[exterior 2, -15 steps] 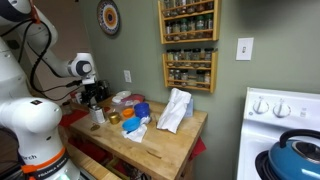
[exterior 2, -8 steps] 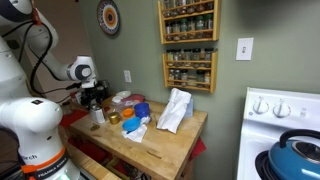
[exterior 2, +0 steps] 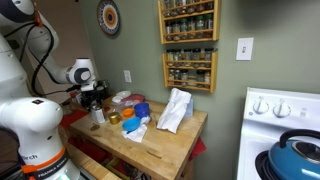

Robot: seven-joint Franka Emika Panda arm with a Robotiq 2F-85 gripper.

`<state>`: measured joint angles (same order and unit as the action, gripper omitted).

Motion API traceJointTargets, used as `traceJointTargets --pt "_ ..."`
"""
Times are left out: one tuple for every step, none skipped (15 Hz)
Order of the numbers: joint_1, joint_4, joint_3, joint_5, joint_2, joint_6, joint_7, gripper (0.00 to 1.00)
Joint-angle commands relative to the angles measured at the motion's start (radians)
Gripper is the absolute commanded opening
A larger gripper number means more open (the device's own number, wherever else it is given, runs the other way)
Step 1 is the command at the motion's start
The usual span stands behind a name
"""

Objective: Rotate the can to face the left

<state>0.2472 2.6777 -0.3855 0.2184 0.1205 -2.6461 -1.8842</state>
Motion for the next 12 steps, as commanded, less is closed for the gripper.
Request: traceJointTargets --pt "0.018 0.023 0.008 -0.004 -0.015 -0.049 -0.041 1.00" --pt "0.019 0.023 0.009 -0.002 -0.018 -0.053 -0.043 1.00" --pt "0.019 0.024 0.010 -0.001 -0.021 -0.057 -0.048 1.00" --pt "0.019 0.024 0.010 -0.001 -0.024 -0.061 -0.053 1.00" --pt "0.021 0.023 0.010 0.001 -0.027 -0.064 -0.055 1.00" --pt "0.021 0.022 0.011 0.003 -0.030 -0.067 -0.057 0.99" --pt "0.021 0.022 0.011 0.001 -0.033 -0.070 -0.059 0.80" --pt "0.022 0.021 0.012 0.001 -0.035 -0.072 -0.061 0.74" --pt "0.021 0.021 0.012 -0.004 -0.037 -0.075 -0.065 0.70" --pt "0.020 0.021 0.012 -0.008 -0.039 -0.074 -0.071 0.60" --pt "0.021 0.020 0.014 -0.002 -0.042 -0.076 -0.068 0.53" --pt "0.021 0.020 0.015 -0.003 -0.043 -0.077 -0.070 0.45"
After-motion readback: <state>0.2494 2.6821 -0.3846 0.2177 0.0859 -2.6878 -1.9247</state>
